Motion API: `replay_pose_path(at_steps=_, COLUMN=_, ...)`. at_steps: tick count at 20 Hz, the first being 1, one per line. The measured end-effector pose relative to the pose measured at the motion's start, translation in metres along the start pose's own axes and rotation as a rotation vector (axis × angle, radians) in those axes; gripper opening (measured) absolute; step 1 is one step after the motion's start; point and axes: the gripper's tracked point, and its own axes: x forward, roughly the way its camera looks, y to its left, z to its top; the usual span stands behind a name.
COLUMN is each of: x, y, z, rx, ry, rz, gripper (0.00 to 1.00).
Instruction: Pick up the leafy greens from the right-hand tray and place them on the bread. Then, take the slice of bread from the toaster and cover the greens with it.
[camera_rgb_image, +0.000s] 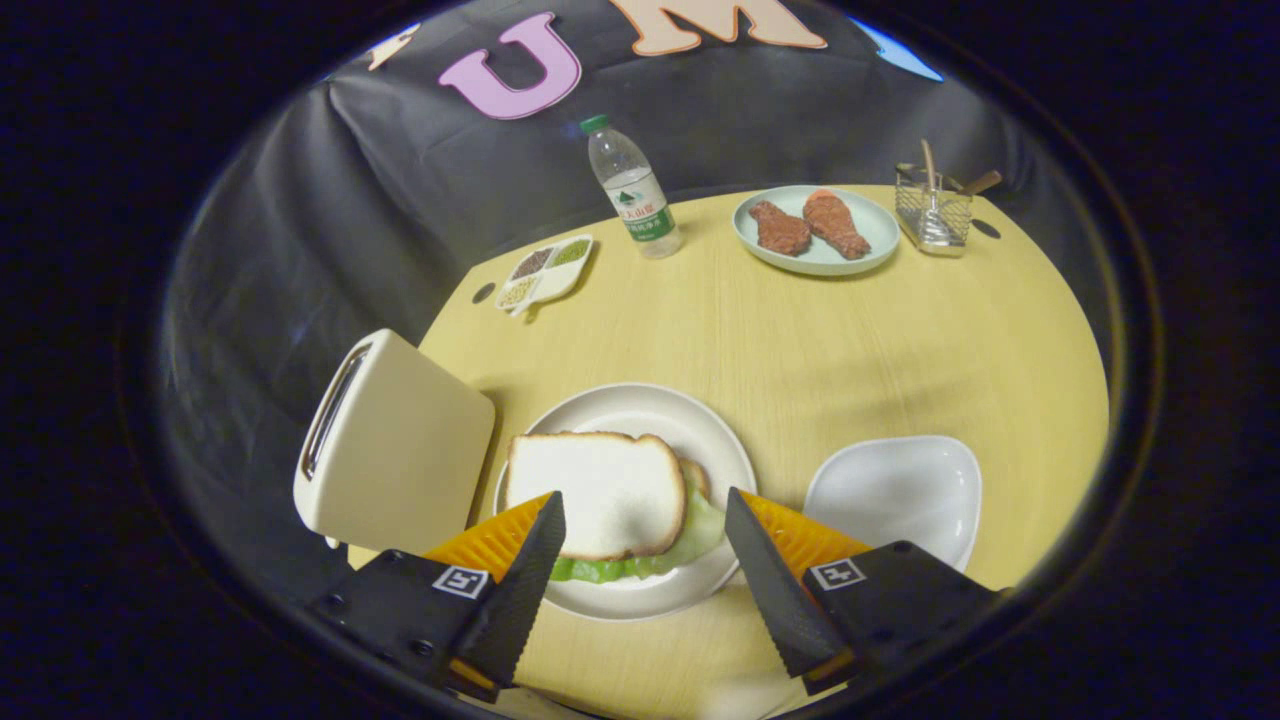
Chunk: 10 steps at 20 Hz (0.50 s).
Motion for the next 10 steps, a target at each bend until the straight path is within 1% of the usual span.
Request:
replay_pose_path(at_steps=3, x=-0.019, y=-0.005, z=0.017, rx=-0.041, ry=-0.083, rz=-0.001, gripper=1.00)
replay_pose_path(at_steps=7, x=-0.056, y=-0.001, z=0.049, rx=-0.113, ry=-0.248, rz=0.017, gripper=1.00)
replay_pose_path(at_steps=10, x=-0.088, y=-0.003, z=0.073, rx=-0.134, ry=-0.361, rz=-0.004, gripper=1.00)
